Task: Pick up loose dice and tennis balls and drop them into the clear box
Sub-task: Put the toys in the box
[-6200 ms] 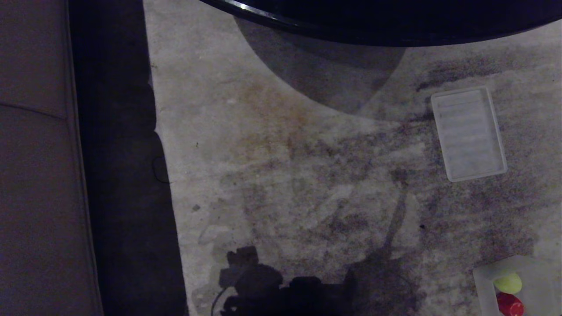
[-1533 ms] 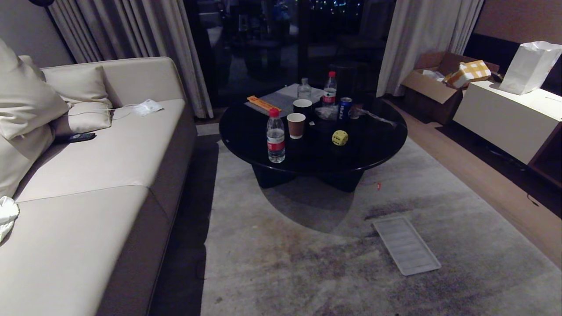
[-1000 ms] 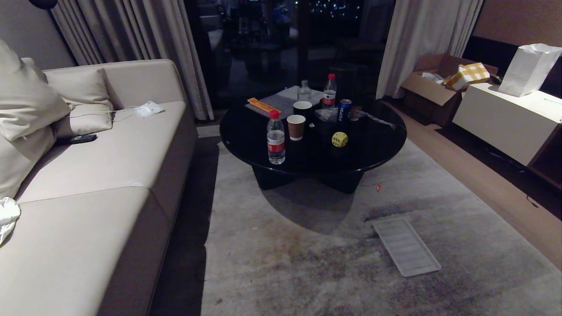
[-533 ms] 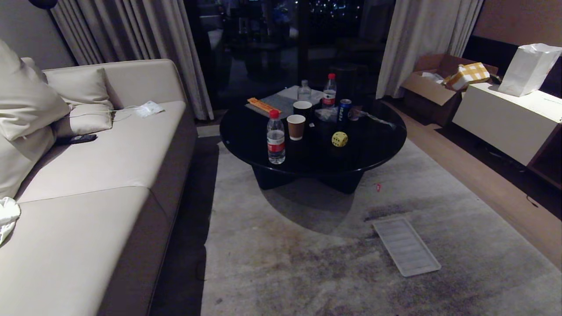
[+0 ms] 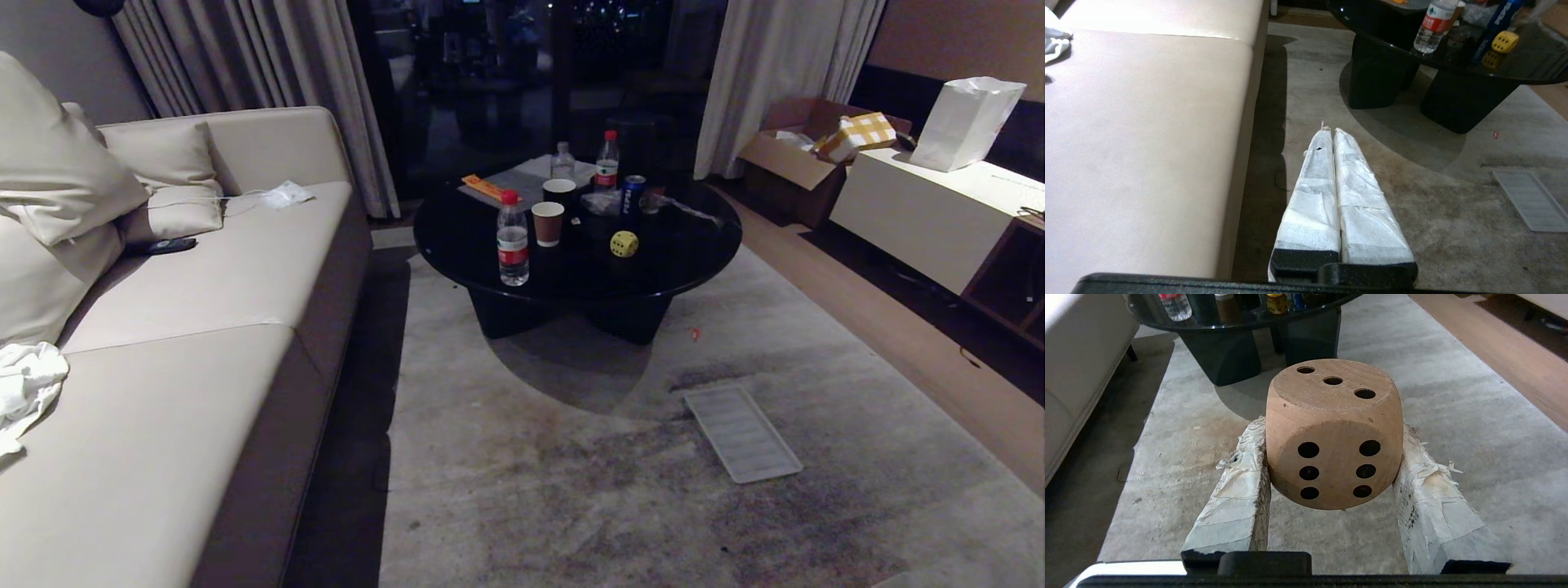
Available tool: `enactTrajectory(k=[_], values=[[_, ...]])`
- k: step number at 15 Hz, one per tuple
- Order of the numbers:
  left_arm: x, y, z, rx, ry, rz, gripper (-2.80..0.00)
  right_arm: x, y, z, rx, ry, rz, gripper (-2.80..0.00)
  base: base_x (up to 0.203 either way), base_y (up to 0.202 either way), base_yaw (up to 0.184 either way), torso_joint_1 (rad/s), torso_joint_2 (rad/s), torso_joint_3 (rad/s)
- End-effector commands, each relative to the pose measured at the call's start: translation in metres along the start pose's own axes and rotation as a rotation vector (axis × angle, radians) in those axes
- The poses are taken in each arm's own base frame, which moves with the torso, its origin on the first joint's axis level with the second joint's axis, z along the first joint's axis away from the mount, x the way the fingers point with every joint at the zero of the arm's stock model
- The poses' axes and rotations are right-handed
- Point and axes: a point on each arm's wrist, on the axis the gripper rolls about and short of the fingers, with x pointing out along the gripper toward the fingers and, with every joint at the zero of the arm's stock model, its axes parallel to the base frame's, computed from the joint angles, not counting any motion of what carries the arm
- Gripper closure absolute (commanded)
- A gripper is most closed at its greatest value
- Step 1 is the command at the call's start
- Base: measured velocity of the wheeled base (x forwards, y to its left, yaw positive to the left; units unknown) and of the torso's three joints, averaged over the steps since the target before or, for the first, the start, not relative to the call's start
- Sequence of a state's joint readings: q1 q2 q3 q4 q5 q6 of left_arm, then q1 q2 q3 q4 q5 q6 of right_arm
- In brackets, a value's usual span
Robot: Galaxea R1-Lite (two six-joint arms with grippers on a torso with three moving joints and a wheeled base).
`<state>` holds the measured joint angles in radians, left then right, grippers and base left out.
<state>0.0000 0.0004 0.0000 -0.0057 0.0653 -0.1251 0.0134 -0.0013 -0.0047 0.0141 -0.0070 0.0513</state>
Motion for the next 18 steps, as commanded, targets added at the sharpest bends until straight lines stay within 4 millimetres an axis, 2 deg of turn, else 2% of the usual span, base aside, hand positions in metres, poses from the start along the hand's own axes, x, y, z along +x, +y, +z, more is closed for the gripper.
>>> enactTrajectory(k=[1,7,18], values=[[0.0002,0.0000,-0.0004,-0.001,0.002,0.001,0.00,0.0000,0.0000,0.0005,0.001,0.000,0.000,0.00,0.000,0.000,0.000,0.000,0.00,0.000],[0.0002,0.0000,-0.0002,-0.002,0.001,0.001,0.00,0.0001,0.0000,0.0000,-0.001,0.001,0.001,0.00,0.001,0.001,-0.017,0.000,0.00,0.000],[0.0001,0.0000,0.0000,-0.003,0.000,0.001,0.00,0.0001,0.0000,0.0000,0.000,0.001,0.000,0.00,0.001,0.011,-0.162,0.003,0.00,0.002]])
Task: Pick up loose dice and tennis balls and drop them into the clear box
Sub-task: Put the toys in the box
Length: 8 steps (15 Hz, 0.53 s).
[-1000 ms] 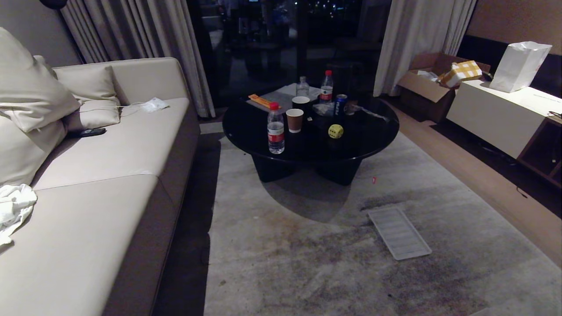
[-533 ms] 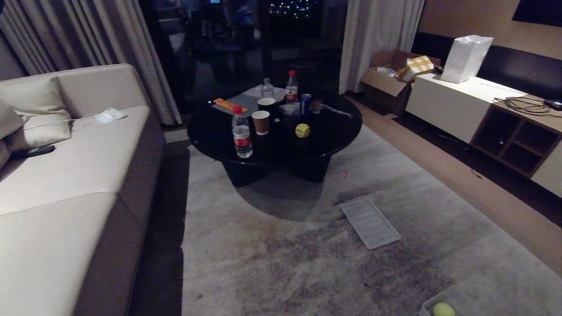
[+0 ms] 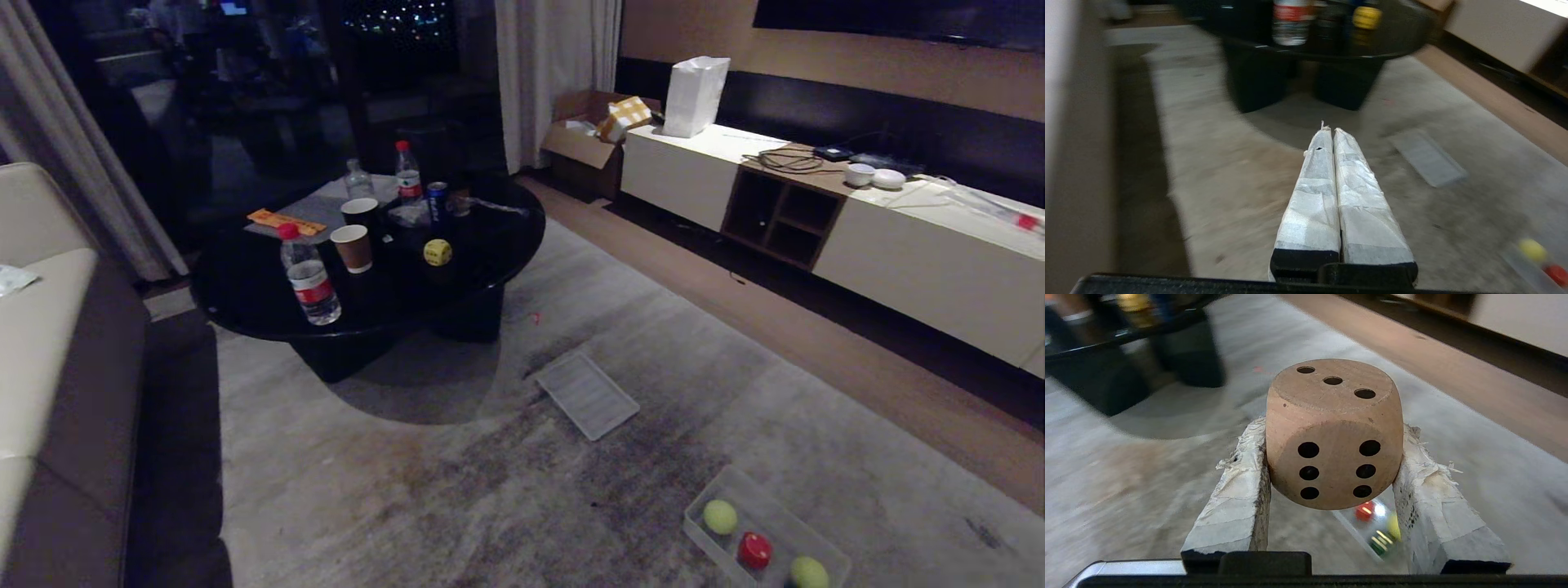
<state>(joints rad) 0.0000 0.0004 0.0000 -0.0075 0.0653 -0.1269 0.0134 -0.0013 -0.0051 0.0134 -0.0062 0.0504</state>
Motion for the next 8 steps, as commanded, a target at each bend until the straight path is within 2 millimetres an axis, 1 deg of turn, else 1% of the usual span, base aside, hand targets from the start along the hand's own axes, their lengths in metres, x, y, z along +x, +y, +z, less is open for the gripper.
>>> enactTrajectory(k=[1,6,8], values=[[0.0002,0.0001,-0.0004,0.000,0.002,0.001,0.00,0.0001,0.0000,0.0000,0.000,0.001,0.000,0.00,0.003,0.007,-0.164,0.002,0.00,0.001],[0.0002,0.0001,-0.0004,-0.002,0.002,0.001,0.00,0.0001,0.0000,-0.0001,0.000,0.002,0.000,0.00,0.002,0.010,-0.159,0.003,0.00,0.001],[0.0002,0.0001,-0.0004,0.000,0.002,0.001,0.00,0.0001,0.0000,0.0000,0.000,0.002,0.000,0.00,0.000,0.004,-0.087,0.007,0.00,0.002]])
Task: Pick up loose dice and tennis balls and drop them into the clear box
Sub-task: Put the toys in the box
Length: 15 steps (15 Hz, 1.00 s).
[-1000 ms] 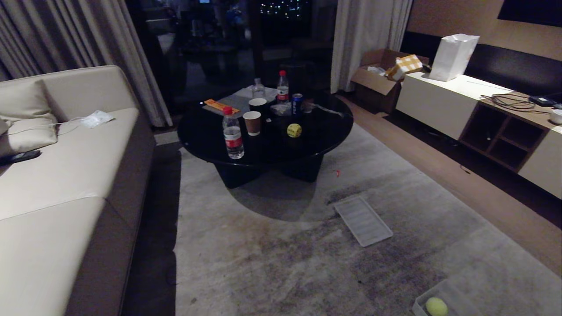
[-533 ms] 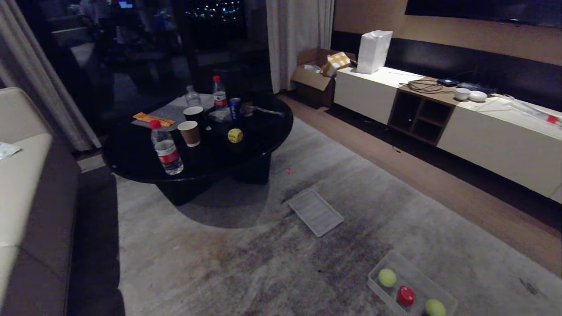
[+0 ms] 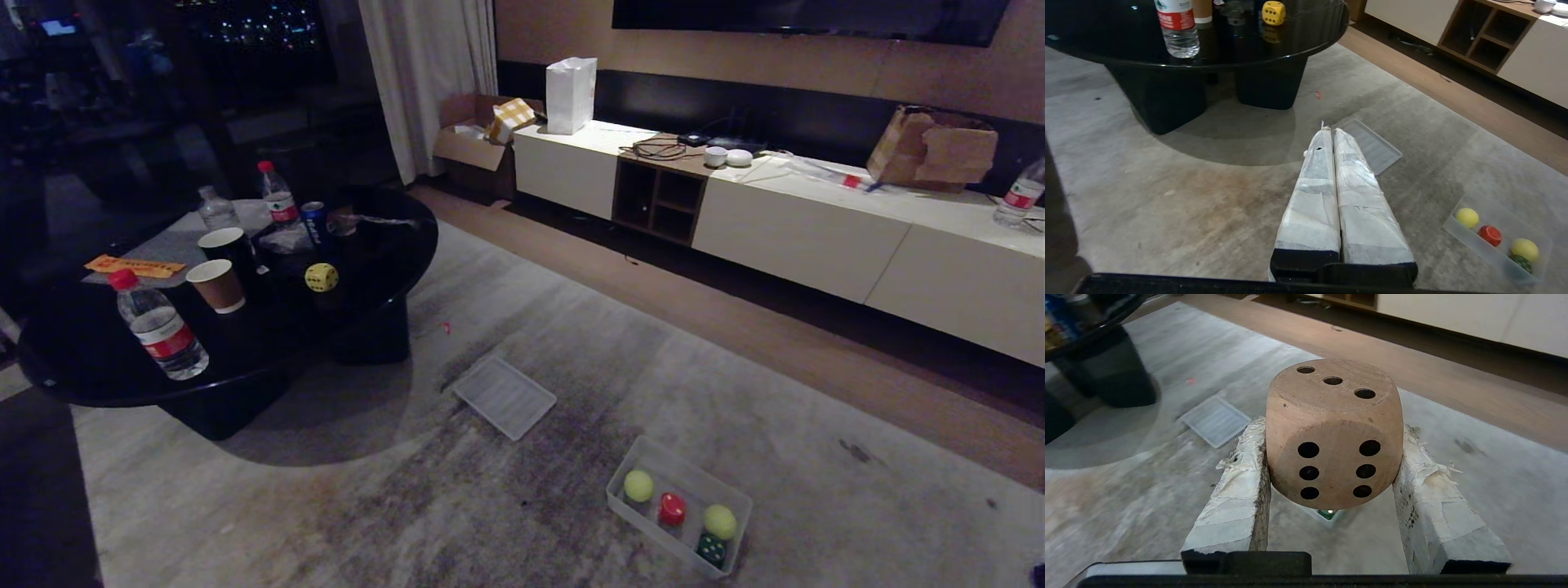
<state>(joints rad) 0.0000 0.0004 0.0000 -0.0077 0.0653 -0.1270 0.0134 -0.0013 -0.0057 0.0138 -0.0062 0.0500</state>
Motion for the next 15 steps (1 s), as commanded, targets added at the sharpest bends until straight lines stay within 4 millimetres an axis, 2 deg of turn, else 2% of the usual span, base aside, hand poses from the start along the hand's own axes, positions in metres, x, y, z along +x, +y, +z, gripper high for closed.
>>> enactTrajectory(k=[1,6,15], values=[[0.0002,0.0001,-0.0004,-0.002,0.003,0.001,0.00,0.0001,0.0000,0.0001,0.001,0.001,0.000,0.00,0.000,0.000,0.000,0.000,0.00,0.000],[0.0002,0.0001,-0.0004,-0.002,0.003,0.001,0.00,0.0001,0.0000,0.0001,-0.001,0.001,0.000,0.00,0.000,0.000,0.000,0.002,0.00,-0.025],[0.0002,0.0001,-0.0004,-0.002,0.003,0.001,0.00,0.0001,0.0000,0.0000,-0.013,0.002,0.000,0.00,0.000,0.000,0.000,0.002,0.00,-0.192]])
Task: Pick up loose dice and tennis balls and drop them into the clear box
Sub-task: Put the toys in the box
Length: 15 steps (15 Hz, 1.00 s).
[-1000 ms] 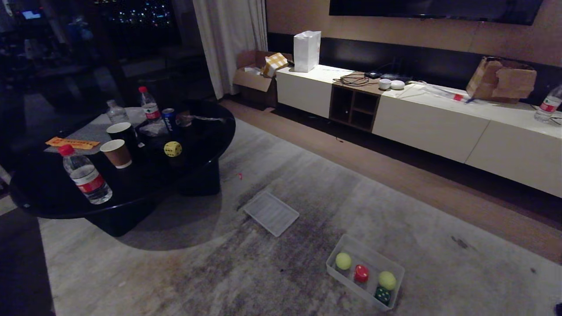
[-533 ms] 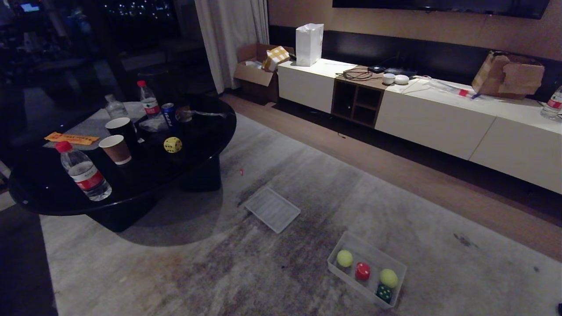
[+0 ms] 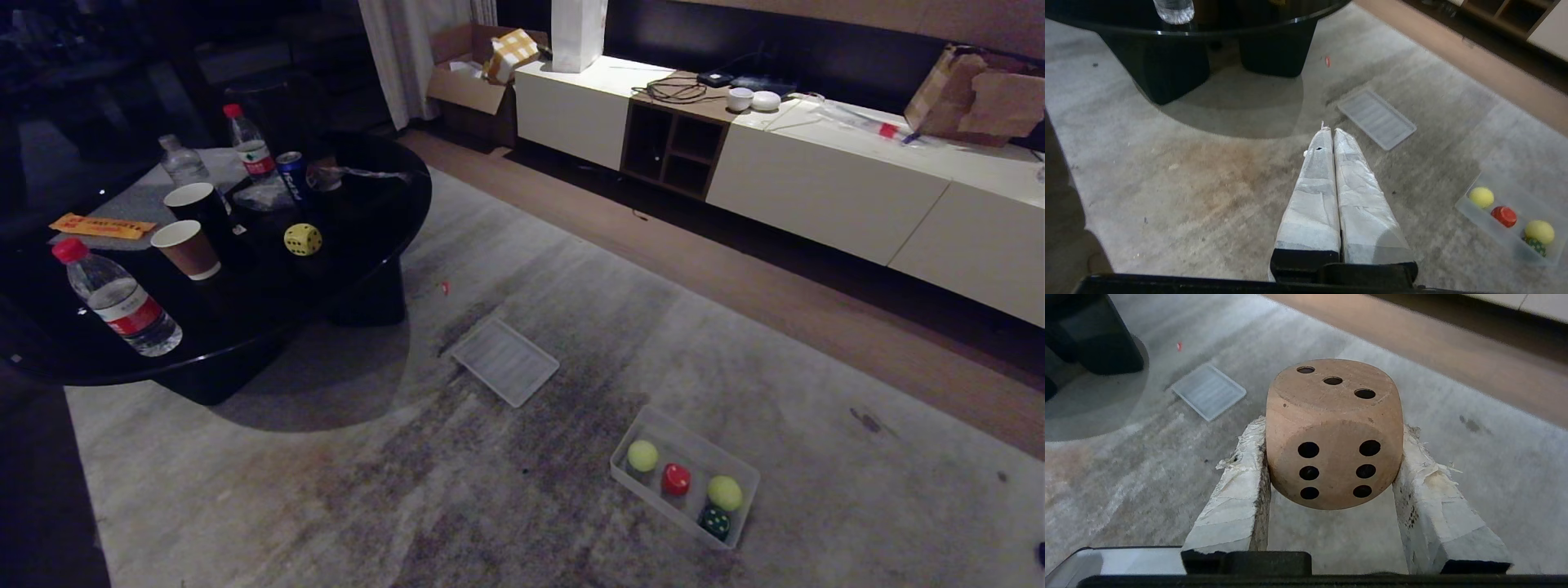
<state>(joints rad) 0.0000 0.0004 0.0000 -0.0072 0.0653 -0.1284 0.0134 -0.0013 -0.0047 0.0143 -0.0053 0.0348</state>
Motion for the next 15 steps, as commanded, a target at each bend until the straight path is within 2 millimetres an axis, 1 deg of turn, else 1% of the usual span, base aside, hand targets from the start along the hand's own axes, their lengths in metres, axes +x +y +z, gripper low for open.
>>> enactTrajectory(k=[1,15], values=[[0.0002,0.0000,-0.0004,0.000,0.002,0.001,0.00,0.0000,0.0000,0.0003,0.002,0.001,0.000,0.00,0.000,0.000,0.000,-0.001,0.01,-0.201],[0.0002,0.0000,-0.0004,-0.002,0.002,0.001,0.00,0.0000,0.0000,0.0003,0.005,0.001,0.000,0.00,0.000,0.000,0.000,0.002,0.00,-0.200]])
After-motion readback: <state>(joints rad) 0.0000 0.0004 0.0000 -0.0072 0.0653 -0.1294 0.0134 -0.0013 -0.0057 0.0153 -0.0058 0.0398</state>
